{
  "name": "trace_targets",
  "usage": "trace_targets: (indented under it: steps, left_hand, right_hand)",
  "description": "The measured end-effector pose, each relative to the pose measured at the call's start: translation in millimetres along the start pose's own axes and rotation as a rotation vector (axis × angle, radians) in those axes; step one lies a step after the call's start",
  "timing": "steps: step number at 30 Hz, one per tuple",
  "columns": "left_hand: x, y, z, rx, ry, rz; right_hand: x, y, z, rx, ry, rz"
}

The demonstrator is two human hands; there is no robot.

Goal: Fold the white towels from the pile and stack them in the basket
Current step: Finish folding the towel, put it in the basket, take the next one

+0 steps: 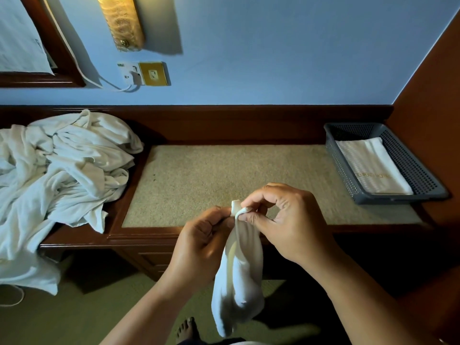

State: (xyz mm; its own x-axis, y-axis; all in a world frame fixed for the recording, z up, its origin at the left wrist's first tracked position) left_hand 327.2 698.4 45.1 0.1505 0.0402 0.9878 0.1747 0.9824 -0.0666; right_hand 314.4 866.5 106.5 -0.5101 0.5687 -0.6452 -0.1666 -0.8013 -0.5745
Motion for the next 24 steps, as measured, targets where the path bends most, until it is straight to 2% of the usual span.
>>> trace_targets:
  steps: [4, 8, 10, 16, 20, 22, 24]
  left_hand:
    - [0, 4, -1, -0.072, 0.03, -0.005]
    - [-1, 7, 5, -0.045, 0.096, 0.164]
    - [-2, 8, 8, -0.065, 0.097, 0.164]
    - [-1, 16, 6, -0.109, -0.017, -0.126]
    - [-1, 17, 10, 0.02, -0.029, -0.358]
    - [1, 16, 11, 0.077, 0.057, -0.21]
    - [2, 17, 10, 0.113, 0.169, 0.082]
  right_hand:
    - [5, 0, 2, -0.056, 0.082, 0.035]
    - [13, 0, 5, -0.158, 0.094, -0.037]
    - [16, 0, 4, -0.219, 0.094, -0.067]
    - [16, -6, -3, -0.218, 0.073, -0.04]
    - [13, -10, -5, -0.142, 0.051, -0.062]
    - [9, -12, -4, -0.092, 0.018, -0.082]
    - [6, -13, -3, -0.063, -0.014, -0.096]
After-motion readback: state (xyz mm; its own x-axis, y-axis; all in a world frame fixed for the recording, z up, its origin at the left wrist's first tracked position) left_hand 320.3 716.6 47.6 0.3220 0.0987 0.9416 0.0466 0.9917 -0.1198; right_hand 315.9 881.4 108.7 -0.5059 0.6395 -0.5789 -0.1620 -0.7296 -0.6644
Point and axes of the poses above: each hand's wrist, its own z-axis towards the middle knuckle, its own y-axis out of the palm, x = y × z, the point moved 4 cm from there along z, towards the middle knuckle, and after that the axes turned 1 degree about -z, right-handed, at the moved point
